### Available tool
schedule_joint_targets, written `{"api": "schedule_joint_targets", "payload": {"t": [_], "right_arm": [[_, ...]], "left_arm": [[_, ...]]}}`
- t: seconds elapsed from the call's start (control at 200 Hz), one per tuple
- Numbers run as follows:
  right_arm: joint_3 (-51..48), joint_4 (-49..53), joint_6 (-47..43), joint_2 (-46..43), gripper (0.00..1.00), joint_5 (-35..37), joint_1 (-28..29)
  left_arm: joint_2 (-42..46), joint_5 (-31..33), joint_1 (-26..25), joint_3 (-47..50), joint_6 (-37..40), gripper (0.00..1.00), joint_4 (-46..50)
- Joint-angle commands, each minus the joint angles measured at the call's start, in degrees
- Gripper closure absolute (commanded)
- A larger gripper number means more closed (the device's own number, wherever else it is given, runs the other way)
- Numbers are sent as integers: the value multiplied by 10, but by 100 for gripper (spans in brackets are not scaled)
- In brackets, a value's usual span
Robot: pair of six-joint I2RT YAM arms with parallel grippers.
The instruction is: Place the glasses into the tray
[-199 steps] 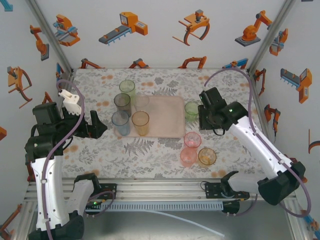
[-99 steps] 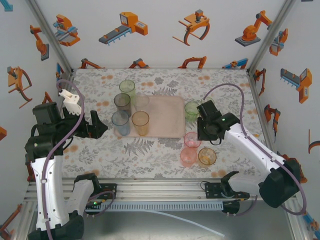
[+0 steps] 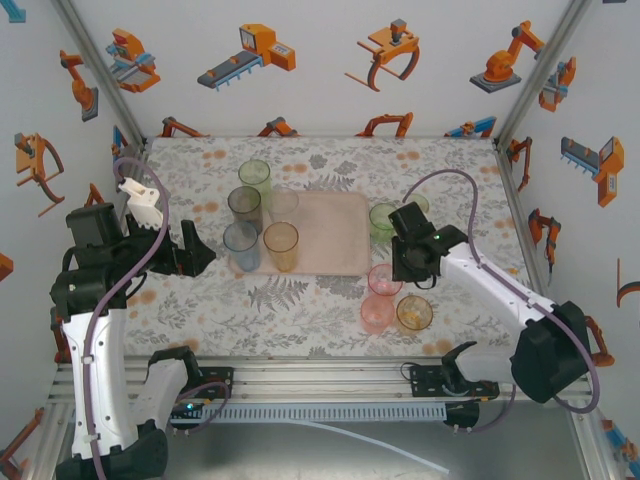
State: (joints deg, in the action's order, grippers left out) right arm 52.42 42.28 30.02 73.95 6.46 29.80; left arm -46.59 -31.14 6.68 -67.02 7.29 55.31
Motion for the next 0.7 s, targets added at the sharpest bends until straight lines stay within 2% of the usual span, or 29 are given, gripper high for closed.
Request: {"api": "schedule_joint_targets", "payload": {"t": [0.0, 0.536, 0.696], "right_arm": [[-12, -15, 4, 5, 70, 9, -5], [-29, -31, -7, -5, 89, 20, -12], [-26, -30, -7, -9, 91, 22, -15]], "left_arm": [[1, -11, -3, 0, -7, 3, 1], [-3, -14, -3, -2, -10, 3, -2], [-3, -14, -3, -4, -11, 3, -2]]}}
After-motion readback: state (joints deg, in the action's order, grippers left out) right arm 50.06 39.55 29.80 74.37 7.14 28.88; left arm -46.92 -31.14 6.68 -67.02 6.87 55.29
